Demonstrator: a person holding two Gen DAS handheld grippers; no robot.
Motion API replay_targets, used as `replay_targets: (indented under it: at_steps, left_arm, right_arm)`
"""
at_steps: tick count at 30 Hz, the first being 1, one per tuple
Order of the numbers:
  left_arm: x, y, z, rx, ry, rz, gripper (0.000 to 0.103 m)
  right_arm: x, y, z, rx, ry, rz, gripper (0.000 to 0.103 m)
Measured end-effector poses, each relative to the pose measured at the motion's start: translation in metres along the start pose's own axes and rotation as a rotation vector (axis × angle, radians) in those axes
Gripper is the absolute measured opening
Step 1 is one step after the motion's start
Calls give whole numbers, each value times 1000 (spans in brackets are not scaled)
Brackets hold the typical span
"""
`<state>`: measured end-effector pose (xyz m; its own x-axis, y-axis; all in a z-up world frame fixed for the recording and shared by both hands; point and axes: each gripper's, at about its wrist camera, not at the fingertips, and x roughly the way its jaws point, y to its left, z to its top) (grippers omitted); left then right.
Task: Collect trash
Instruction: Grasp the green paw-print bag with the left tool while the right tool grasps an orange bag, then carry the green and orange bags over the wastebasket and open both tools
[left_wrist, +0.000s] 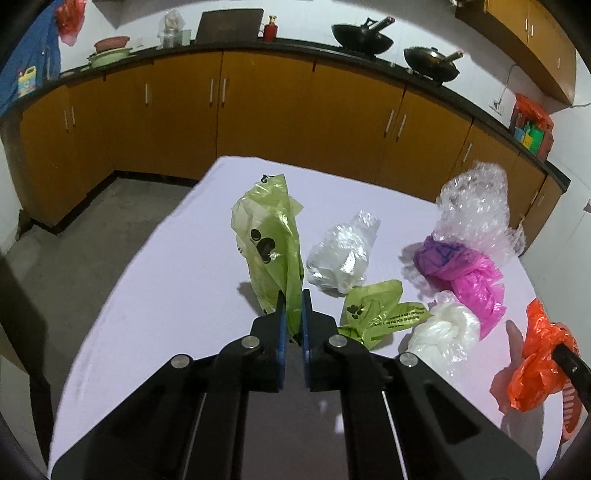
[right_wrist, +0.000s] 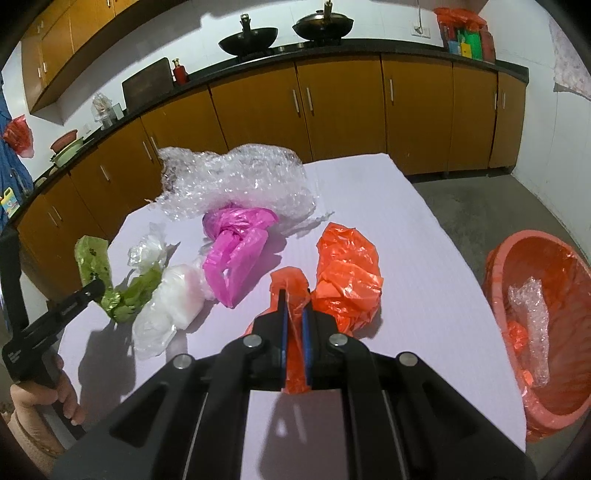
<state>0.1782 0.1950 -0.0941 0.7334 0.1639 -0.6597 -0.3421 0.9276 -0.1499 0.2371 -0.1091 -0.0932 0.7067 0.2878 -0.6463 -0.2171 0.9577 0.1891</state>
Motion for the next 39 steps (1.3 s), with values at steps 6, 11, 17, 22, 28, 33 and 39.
replay_targets:
  at_steps: [6,11,17,22,28,33,39]
  left_arm:
    - [-22,0,6,20,-48,-1,6]
    - [-42,-7,14,39,-90,-15,6]
    - [-66,-27,19,69,-130,-51,6]
    - [-82,-50,20,101,-146,-95,6]
    - [-96,-76,18,131,-156,-157,6]
    - [-105,-98,14,169,-162,-200,6]
    - [-114,-134,6,228,-165,-266,6]
  right_arm:
    - [-18,0,1,-7,-25,2,8]
    - [-35,-1,4,-10,-55,0,8]
    - [-57,-11,8,-2,-91,-12,8]
    - [-73,-23,8,7,-115,-29,8]
    - [-91,-40,11,24,-145,-56,8]
    - [-103,-56,13,38,-167,-80,8]
    - [-117,-81,11,67,-185,-120,8]
